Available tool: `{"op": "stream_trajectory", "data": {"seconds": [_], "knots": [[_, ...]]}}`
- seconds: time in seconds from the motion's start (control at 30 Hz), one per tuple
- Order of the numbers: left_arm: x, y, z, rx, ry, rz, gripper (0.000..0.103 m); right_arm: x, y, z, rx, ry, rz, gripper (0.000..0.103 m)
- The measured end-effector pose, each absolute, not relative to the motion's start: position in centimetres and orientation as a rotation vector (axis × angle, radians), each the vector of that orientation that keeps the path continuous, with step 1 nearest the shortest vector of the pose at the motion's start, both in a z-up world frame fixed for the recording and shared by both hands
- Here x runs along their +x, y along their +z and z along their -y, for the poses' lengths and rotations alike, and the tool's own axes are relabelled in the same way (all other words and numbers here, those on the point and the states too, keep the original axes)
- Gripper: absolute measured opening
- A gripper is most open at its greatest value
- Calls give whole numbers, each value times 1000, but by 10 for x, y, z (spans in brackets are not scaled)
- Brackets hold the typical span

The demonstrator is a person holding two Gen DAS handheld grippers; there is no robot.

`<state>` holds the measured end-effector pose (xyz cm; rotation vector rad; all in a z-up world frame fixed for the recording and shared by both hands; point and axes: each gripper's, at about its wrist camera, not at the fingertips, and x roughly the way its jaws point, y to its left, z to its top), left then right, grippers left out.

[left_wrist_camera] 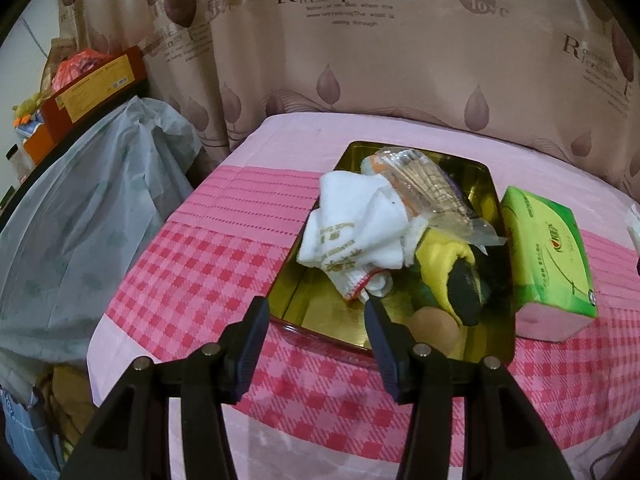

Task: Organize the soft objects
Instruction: 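Carry the white sealant packet with the right gripper over the tin, then lower the sealant packet into the tin and open the right gripper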

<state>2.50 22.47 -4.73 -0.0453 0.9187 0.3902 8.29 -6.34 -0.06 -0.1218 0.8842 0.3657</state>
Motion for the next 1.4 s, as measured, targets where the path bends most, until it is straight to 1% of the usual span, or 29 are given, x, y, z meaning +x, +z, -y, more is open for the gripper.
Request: {"op": "stream_trajectory", "data": {"seconds": [0.43, 0.7, 1.4], "knots": [[21, -43, -245, -104, 461, -899, 51, 79, 19, -44, -174, 575, -840, 47], [21, -44, -249, -117, 474, -898, 51, 85, 7, -105, -191, 646, -861, 47], [22, -47, -258, -150, 484, -906, 51, 135, -30, -159, -237, 598, -903, 47]]}}
